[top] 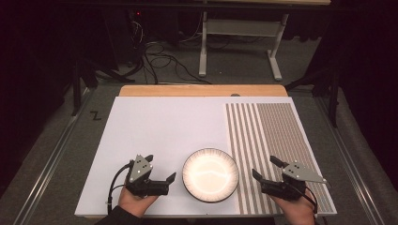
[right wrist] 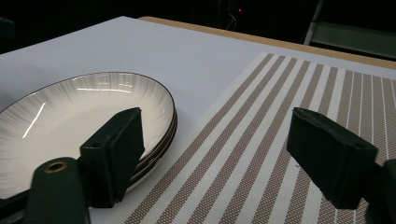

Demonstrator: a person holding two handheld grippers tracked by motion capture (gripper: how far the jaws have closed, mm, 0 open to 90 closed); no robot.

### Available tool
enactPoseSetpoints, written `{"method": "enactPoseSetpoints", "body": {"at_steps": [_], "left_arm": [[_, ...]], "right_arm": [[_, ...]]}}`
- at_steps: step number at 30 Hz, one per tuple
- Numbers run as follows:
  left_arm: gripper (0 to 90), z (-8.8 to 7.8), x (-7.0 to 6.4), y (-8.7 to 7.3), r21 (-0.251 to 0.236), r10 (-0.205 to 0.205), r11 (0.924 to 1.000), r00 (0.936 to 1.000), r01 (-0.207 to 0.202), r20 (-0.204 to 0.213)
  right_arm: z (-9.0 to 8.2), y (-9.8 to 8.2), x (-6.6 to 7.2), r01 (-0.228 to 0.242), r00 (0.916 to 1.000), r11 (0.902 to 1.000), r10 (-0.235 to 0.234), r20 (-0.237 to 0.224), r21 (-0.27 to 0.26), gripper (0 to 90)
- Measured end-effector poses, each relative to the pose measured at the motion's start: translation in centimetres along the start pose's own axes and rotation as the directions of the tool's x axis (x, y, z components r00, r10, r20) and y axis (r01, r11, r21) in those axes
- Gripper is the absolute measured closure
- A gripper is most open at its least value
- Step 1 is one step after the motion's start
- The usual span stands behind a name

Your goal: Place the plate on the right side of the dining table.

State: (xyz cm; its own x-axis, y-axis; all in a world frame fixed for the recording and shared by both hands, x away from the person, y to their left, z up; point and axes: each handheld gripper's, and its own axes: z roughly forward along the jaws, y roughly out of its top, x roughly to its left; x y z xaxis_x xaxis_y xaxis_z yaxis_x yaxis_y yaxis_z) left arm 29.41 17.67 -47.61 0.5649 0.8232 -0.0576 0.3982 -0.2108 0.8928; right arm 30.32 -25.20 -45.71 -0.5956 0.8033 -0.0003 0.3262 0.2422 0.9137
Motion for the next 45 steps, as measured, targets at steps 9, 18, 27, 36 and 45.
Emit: {"method": "enactPoseSetpoints", "body": {"at_steps": [9,18,27,36,45], "left_arm": [[1.7,0.1,-0.1,0.0,0.002,-0.004,1.0,1.0,0.004,0.008],[1.6,0.2,-0.1,-0.1,0.006,-0.004,1.0,0.9999,0.004,0.012],[1.6,0.1,0.1,-0.1,0.003,-0.008,1.0,0.9999,0.008,0.014],[1.6,0.1,0.1,-0.1,0.003,-0.01,1.0,0.9998,0.009,0.017],[1.7,0.2,0.1,-0.2,0.005,-0.012,0.9999,0.9996,0.012,0.024]], "right_arm": [[0.0,0.3,0.8,0.031,0.9995,0.9992,-0.031,-0.009,0.025,41.2],[0.8,0.8,1.8,0.031,0.9989,0.9993,-0.03,-0.037,0.023,47.4],[2.4,1.6,2.7,0.006,0.9996,0.9987,-0.005,-0.027,0.051,56.7],[3.7,2.5,2.7,-0.005,0.9997,0.9972,0.007,-0.022,0.075,70.8],[4.7,2.1,2.8,-0.006,0.9999,0.9976,0.007,-0.008,0.069,81.7]]}}
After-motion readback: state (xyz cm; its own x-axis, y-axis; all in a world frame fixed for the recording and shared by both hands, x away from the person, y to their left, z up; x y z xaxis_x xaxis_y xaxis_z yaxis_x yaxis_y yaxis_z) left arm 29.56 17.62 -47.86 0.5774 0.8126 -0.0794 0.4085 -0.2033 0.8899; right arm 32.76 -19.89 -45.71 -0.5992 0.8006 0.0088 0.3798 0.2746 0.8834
